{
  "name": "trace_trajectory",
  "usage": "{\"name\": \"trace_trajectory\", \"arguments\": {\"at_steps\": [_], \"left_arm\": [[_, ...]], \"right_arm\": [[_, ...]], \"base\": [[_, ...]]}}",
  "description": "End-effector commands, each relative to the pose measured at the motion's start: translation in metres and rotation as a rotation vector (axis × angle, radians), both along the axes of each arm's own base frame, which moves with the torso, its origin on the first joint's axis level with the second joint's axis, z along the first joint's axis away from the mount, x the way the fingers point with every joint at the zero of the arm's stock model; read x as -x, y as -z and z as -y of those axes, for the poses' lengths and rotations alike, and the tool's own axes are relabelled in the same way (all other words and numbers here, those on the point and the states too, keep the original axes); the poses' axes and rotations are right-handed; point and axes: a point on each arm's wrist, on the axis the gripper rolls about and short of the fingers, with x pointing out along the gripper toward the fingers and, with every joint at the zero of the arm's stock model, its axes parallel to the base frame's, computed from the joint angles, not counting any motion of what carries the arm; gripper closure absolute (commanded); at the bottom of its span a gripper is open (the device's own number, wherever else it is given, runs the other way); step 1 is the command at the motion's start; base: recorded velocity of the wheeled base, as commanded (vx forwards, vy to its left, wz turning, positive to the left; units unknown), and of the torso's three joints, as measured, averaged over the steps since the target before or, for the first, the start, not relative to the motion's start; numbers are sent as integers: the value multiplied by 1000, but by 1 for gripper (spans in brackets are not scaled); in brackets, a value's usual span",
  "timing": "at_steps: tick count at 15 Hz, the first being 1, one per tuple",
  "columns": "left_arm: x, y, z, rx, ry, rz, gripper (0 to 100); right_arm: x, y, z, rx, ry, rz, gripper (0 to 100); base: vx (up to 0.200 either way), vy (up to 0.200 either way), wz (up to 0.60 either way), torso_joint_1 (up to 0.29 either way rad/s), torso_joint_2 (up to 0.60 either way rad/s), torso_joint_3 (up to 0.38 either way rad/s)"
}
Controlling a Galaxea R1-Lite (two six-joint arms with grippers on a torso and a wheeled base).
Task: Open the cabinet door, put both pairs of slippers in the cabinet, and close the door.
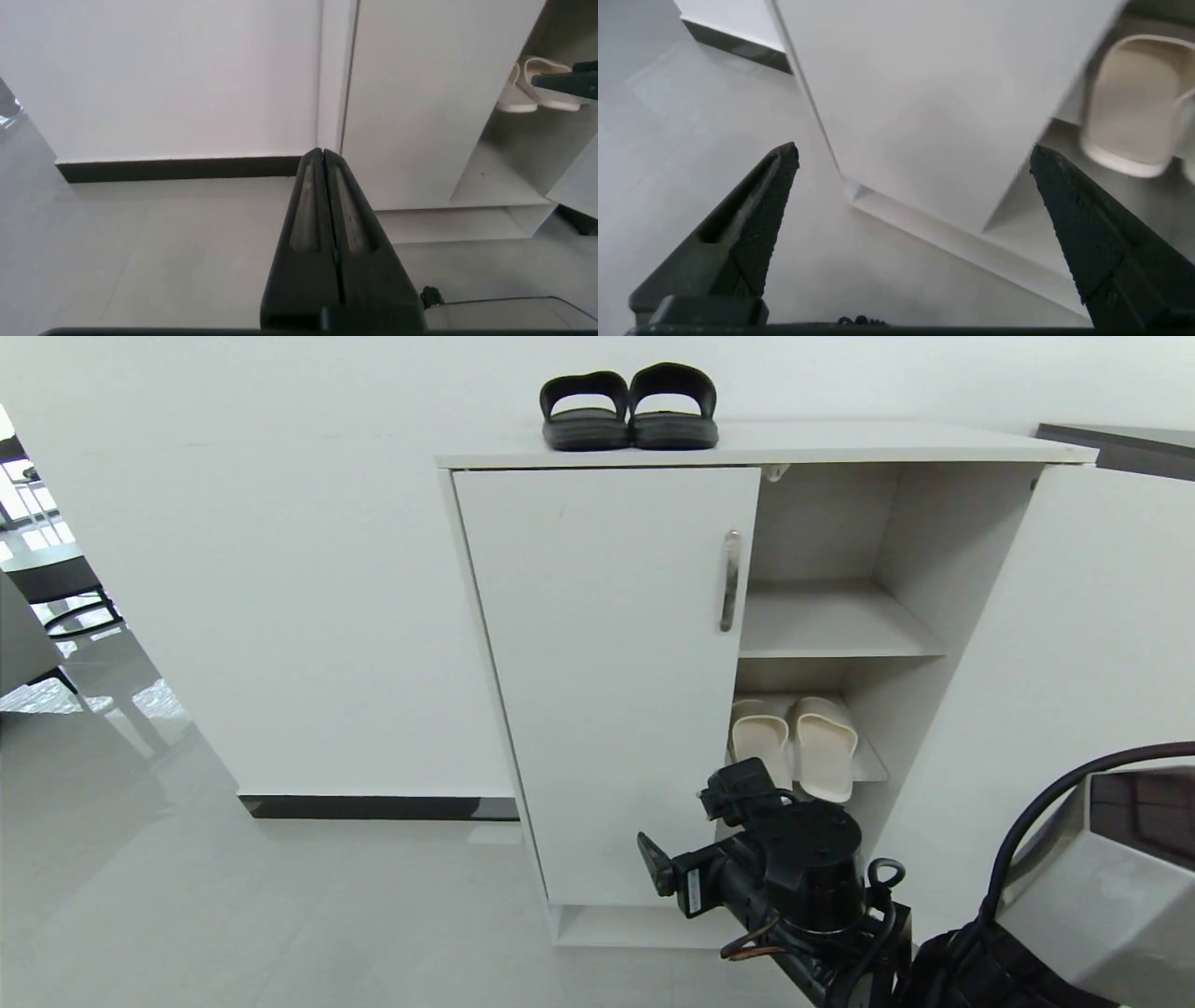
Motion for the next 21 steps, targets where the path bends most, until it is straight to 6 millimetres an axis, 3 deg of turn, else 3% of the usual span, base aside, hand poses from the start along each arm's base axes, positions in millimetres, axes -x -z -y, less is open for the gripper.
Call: {"name": "trace_trajectory", "arguments": {"at_steps": [1,6,14,21], "left_arm": [[0,0,0,0,0,0,100],[0,0,0,0,0,0,100],[0,0,0,2,0,0,100],[0,0,0,2,0,0,100]], "right_arm": [[0,1,0,6,0,1,0],[0,2,1,1,-2,4,0],[-10,27,13,64,-8,57,0],[-10,31,17,74,-29,73,0]], "base": [[0,200,0,2,2,-2],[0,200,0,1,2,1],[0,0,0,0,0,0],[0,0,0,0,0,0]]}}
